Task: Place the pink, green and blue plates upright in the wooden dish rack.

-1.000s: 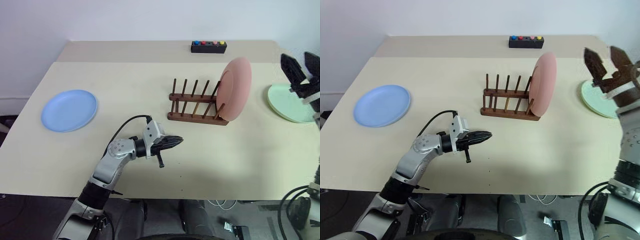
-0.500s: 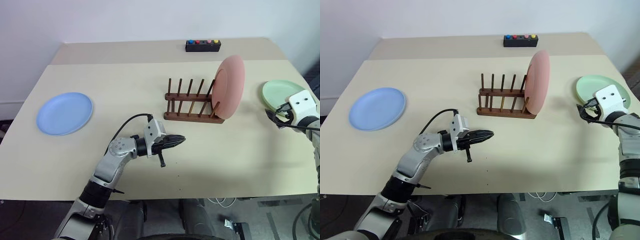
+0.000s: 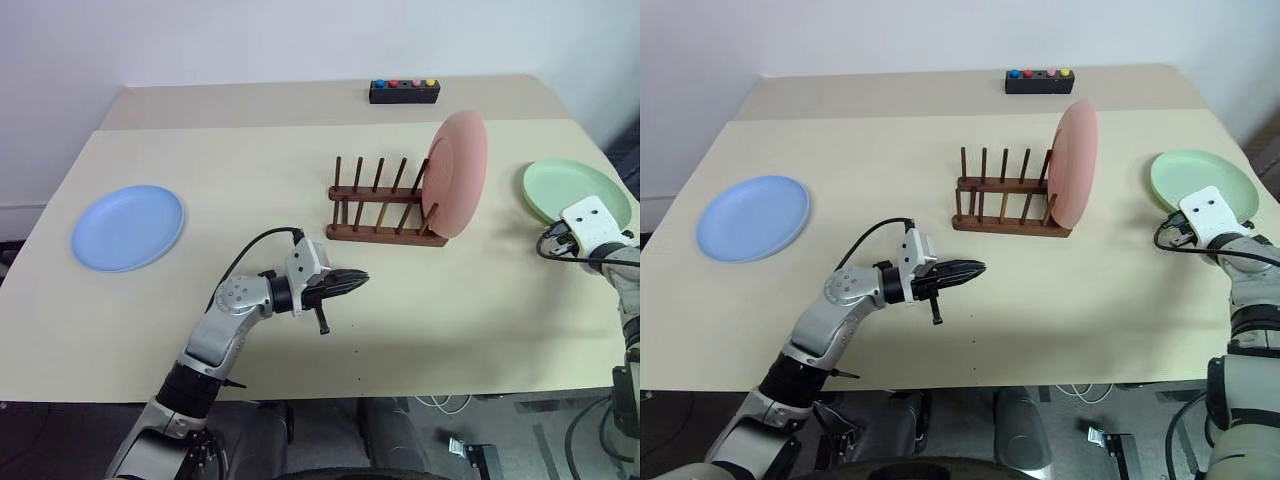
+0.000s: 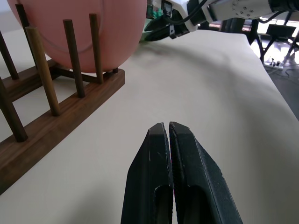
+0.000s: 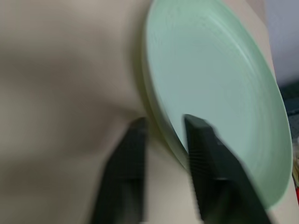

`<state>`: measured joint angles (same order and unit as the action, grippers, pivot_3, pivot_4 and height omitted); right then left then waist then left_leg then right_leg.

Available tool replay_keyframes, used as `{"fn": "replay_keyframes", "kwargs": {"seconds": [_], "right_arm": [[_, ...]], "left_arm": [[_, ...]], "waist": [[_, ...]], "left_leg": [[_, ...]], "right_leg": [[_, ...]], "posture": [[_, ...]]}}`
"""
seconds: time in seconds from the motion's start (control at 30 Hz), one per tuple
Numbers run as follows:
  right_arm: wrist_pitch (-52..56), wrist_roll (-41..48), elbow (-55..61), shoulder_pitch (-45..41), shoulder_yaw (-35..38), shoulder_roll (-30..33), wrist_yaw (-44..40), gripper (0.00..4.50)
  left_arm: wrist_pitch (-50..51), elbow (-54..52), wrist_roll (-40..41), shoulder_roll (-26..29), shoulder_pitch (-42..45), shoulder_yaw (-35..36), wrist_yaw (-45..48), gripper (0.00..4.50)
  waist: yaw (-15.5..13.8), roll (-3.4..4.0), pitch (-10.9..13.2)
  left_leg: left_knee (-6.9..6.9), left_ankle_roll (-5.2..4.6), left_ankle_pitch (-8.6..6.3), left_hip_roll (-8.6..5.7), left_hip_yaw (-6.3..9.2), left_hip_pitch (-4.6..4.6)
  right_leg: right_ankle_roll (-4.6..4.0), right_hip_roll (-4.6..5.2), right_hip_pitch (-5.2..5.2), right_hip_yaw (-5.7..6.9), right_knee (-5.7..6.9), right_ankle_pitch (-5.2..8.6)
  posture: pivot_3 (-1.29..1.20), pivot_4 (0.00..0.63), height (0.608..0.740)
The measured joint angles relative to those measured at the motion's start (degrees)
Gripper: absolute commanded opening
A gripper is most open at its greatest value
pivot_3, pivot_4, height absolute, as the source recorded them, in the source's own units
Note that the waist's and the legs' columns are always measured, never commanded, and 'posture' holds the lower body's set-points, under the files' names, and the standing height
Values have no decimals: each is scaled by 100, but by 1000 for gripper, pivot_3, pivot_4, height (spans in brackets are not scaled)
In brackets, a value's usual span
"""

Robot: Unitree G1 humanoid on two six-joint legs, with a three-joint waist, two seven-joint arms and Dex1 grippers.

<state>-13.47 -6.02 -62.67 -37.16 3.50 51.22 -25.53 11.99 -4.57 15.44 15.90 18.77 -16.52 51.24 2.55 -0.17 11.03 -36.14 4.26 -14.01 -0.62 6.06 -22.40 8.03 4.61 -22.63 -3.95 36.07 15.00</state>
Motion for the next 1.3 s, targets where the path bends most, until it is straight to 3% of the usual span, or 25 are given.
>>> {"fn": "replay_keyframes", "kwargs": {"seconds": [0.43,0.57,0.77,1.17,1.3], "right_arm": [[-358,-289,226,329,-117,-68,435,51],[-317,-95,322,329,-8,-72,221,1254],[-133,-60,245,-65,6,-13,223,4283],[359,-279,-848,-681,-17,47,512,4283],[373,-290,-865,-684,-29,47,497,3074]], "left_arm": [[6,-3,1,19,1,-9,-6,92],[7,-3,1,20,1,-10,-3,92],[7,-3,1,11,1,-22,-6,92],[7,-2,-1,-20,1,-29,-40,92],[7,-2,-2,-16,1,-29,-47,92]], "waist": [[0,0,0],[0,0,0],[-2,1,0],[9,1,-1],[2,1,0]], "left_leg": [[-1,0,0,0,0,0],[-1,0,0,0,0,1],[-1,0,0,0,0,1],[1,0,0,-1,1,2],[-1,0,0,-1,1,2]], "right_leg": [[0,0,1,0,0,0],[0,0,2,0,0,0],[0,0,2,-1,1,0],[-1,0,3,-1,1,0],[0,0,4,-1,1,0]], "posture": [[0,150,734],[0,150,734],[0,150,734],[0,150,734],[0,150,734]]}}
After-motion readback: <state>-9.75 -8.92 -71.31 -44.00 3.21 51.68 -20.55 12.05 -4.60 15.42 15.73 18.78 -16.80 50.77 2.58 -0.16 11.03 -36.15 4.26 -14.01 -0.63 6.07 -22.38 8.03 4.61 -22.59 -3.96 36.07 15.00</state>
